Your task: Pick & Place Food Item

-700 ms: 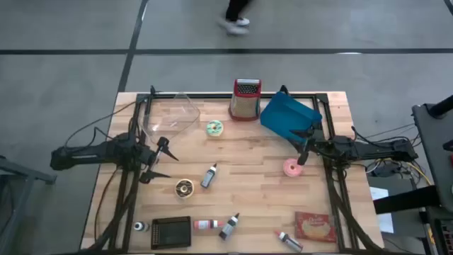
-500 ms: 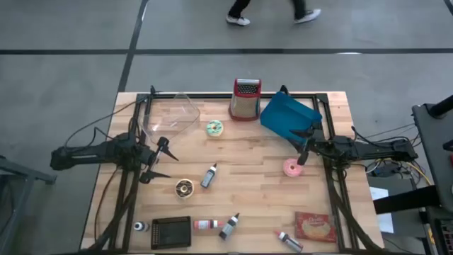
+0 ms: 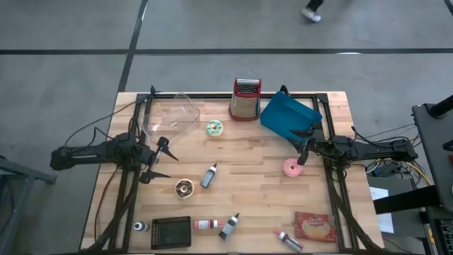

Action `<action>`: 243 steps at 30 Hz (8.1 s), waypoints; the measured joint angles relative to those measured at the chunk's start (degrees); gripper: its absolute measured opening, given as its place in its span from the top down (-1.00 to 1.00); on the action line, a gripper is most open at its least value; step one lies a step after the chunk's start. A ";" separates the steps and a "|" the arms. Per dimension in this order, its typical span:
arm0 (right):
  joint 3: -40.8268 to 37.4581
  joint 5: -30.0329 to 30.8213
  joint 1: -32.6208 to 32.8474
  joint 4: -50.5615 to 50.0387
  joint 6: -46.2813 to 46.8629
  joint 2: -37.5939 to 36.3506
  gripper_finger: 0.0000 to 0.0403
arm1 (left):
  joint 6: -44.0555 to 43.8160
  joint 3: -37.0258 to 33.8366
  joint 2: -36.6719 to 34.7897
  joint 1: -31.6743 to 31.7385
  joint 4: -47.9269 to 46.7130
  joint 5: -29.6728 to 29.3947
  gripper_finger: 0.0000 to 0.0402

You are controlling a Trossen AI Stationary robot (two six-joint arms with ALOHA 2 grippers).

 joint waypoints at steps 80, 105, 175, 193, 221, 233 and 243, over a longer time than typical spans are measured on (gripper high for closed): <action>0.02 -0.01 0.01 0.02 0.00 -0.01 0.18 | 0.99 -0.09 0.00 0.02 1.53 -1.39 -0.69; 0.00 -0.01 0.01 0.00 0.00 -0.01 0.18 | -14.16 -0.09 0.00 0.02 12.28 -12.92 -0.69; 0.00 -0.01 0.01 0.00 0.00 0.01 0.18 | -5.47 11.90 42.50 -23.07 33.10 13.97 -0.69; 0.00 -0.01 0.01 0.00 0.00 0.01 0.18 | -1.92 20.39 63.84 -25.65 35.35 30.75 -0.69; 0.00 0.01 0.00 0.01 0.00 0.05 0.18 | 7.17 27.90 63.22 -27.85 21.18 32.95 -0.69; 0.00 -0.01 0.01 0.02 0.00 0.03 0.18 | 17.64 26.88 62.47 -27.65 8.15 32.94 -0.69; 0.00 0.00 0.00 0.02 0.00 0.01 0.18 | 34.67 29.58 62.45 -27.89 -10.04 37.31 -0.69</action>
